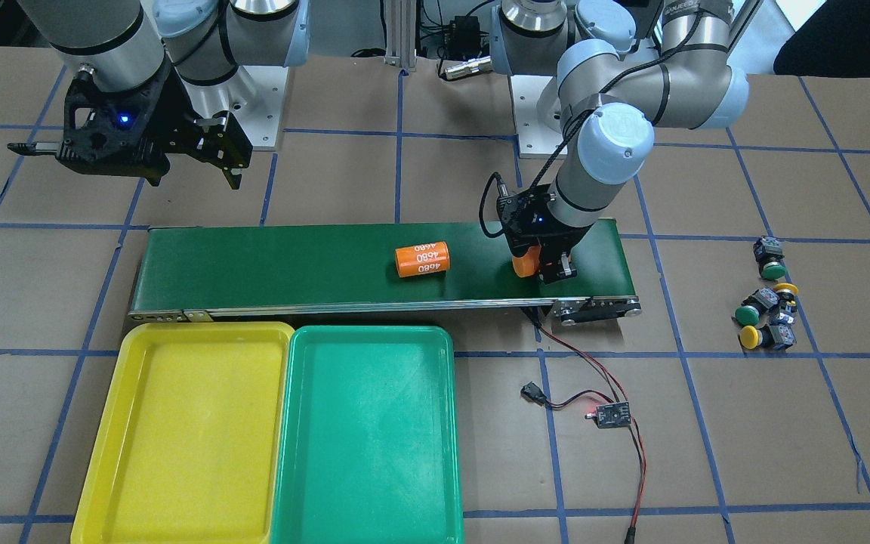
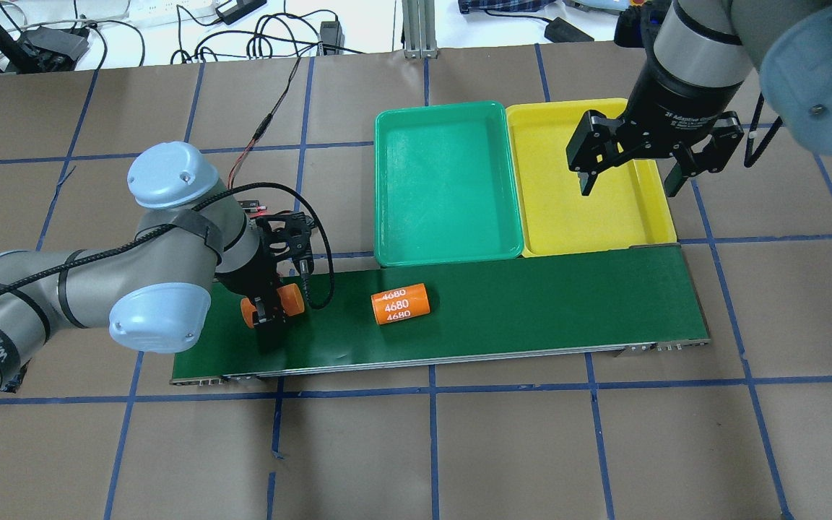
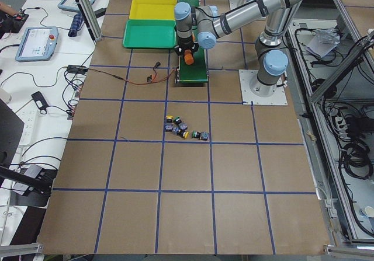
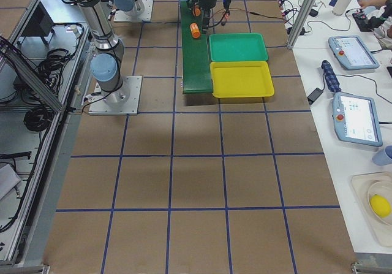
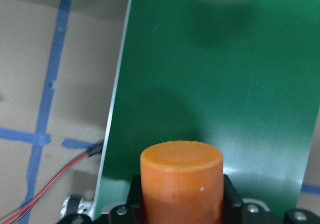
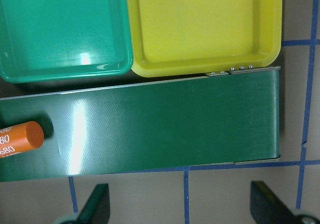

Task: Sort buttons by color to trays
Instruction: 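Place the second orange cell on the green belt with the left gripper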

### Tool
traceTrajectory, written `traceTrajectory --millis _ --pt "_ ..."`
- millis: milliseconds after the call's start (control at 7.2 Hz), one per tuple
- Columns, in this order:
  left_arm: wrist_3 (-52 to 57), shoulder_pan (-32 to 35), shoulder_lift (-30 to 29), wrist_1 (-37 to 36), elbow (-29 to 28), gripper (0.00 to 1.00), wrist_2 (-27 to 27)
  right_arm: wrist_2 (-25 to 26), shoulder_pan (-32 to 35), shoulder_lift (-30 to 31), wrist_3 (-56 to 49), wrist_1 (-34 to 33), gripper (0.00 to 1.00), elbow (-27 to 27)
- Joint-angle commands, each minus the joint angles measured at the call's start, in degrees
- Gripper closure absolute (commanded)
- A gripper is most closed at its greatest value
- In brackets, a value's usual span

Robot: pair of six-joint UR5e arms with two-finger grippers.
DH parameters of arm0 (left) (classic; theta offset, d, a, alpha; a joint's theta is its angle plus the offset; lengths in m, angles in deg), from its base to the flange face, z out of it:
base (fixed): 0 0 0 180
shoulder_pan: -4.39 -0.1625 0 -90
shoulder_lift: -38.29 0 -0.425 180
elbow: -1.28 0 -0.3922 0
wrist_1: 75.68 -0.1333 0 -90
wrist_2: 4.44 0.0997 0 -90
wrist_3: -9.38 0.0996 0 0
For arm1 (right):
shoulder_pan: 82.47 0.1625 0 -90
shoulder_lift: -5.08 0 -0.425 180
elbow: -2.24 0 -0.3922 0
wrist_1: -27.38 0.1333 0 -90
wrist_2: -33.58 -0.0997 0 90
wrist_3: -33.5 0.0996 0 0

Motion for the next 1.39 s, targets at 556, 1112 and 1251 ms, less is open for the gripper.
traceTrajectory --millis 556,1112,1251 --pt "1.4 -11.0 1.2 -2.4 -0.5 0.0 0.7 0.1 0.0 0.0 0.0 0.0 0.0 0.0" --pt "25.8 -27.8 -4.1 -6.8 -4.9 0.0 0.1 0.1 0.0 0.1 0.0 -0.1 0.0 0.0" --pt "31.3 -29.5 -7.6 -6.8 -9.7 0.0 -1.0 0.0 0.0 0.1 0.0 -0.1 0.0 0.0"
